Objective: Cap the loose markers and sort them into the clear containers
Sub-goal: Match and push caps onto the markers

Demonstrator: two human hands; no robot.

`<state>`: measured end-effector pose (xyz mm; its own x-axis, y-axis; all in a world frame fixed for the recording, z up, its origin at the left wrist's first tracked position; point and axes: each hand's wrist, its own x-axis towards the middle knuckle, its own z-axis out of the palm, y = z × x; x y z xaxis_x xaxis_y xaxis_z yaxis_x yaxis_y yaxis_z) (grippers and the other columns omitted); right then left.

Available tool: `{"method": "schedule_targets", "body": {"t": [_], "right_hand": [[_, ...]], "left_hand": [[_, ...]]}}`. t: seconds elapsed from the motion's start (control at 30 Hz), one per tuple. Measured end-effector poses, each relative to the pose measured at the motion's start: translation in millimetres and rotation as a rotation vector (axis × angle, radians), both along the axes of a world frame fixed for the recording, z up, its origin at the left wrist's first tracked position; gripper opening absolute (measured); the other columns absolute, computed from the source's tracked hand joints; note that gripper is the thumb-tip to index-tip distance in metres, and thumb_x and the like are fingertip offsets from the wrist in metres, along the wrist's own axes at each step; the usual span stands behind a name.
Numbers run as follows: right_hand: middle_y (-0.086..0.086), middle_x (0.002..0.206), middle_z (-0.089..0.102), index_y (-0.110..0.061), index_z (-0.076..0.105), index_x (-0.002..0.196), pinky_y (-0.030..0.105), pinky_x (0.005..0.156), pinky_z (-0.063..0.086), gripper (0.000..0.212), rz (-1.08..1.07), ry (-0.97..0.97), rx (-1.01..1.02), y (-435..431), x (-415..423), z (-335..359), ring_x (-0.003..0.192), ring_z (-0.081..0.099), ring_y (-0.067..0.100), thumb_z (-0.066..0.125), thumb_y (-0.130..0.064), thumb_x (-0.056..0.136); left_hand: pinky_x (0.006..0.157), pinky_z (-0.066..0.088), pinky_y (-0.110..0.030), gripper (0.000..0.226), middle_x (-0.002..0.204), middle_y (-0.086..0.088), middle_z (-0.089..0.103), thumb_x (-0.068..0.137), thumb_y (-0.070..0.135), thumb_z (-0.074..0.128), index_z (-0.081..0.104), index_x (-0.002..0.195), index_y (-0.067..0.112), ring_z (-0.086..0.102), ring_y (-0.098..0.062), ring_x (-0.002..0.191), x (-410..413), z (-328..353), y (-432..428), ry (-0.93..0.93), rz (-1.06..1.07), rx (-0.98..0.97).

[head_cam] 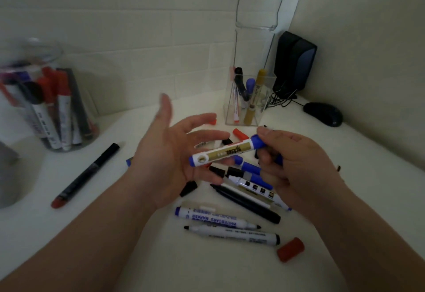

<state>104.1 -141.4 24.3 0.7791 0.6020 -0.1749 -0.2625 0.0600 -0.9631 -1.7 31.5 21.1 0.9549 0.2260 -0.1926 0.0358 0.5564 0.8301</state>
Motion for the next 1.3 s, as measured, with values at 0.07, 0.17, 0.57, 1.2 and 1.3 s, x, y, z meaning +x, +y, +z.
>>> {"method": "schedule_targets", "body": {"t": [0.07,0.17,0.57,1.2,1.3], "right_hand": [[0.009,0.063,0.05,-0.006,0.07,0.089,0.025,0.038,0.02,0.022,0.007,-0.018,0.032,1,-1,-1,0.044,0.023,0.014,0.064,-0.027,0.083],[0.006,0.062,0.053,-0.005,0.069,0.096,0.023,0.038,0.025,0.025,-0.044,-0.071,0.039,3,-5,-2,0.043,0.028,0.012,0.064,-0.025,0.082],[-0.015,0.073,0.063,-0.03,0.065,0.091,0.006,0.056,0.042,0.007,-0.605,-1.058,-0.29,47,67,102,0.057,0.054,-0.008,0.07,-0.035,0.091],[-0.008,0.088,0.067,-0.029,0.067,0.092,0.023,0.074,0.053,0.007,0.172,-0.842,-0.961,0,44,34,0.082,0.064,0.008,0.072,-0.026,0.088],[-0.01,0.086,0.069,-0.031,0.069,0.09,0.024,0.076,0.054,0.012,0.236,-0.766,-0.967,-19,48,19,0.08,0.065,0.006,0.07,-0.02,0.088]], "left_hand": [[0.055,0.059,-0.037,0.046,0.098,-0.006,0.075,0.089,0.052,0.053,0.071,0.112,0.016,0.069,-0.025,0.07,-1,-1,-5,0.02,0.052,0.383],[0.058,0.048,-0.014,0.022,0.08,0.013,0.069,0.1,0.018,0.056,0.073,0.1,0.032,0.064,-0.004,0.065,0,-15,-8,-0.056,0.151,1.125],[0.066,0.046,-0.027,0.02,0.076,0.009,0.06,0.1,0.029,0.051,0.064,0.087,0.022,0.055,-0.005,0.075,6,-22,39,-0.046,0.617,1.372],[0.051,0.038,-0.026,0.026,0.06,0.003,0.057,0.081,0.027,0.04,0.061,0.065,0.024,0.05,-0.011,0.054,5,-23,31,-0.091,0.288,1.296],[0.048,0.035,-0.014,0.026,0.057,0.009,0.057,0.081,0.025,0.041,0.063,0.066,0.026,0.051,-0.007,0.053,6,-23,21,-0.066,0.269,1.283]]}}
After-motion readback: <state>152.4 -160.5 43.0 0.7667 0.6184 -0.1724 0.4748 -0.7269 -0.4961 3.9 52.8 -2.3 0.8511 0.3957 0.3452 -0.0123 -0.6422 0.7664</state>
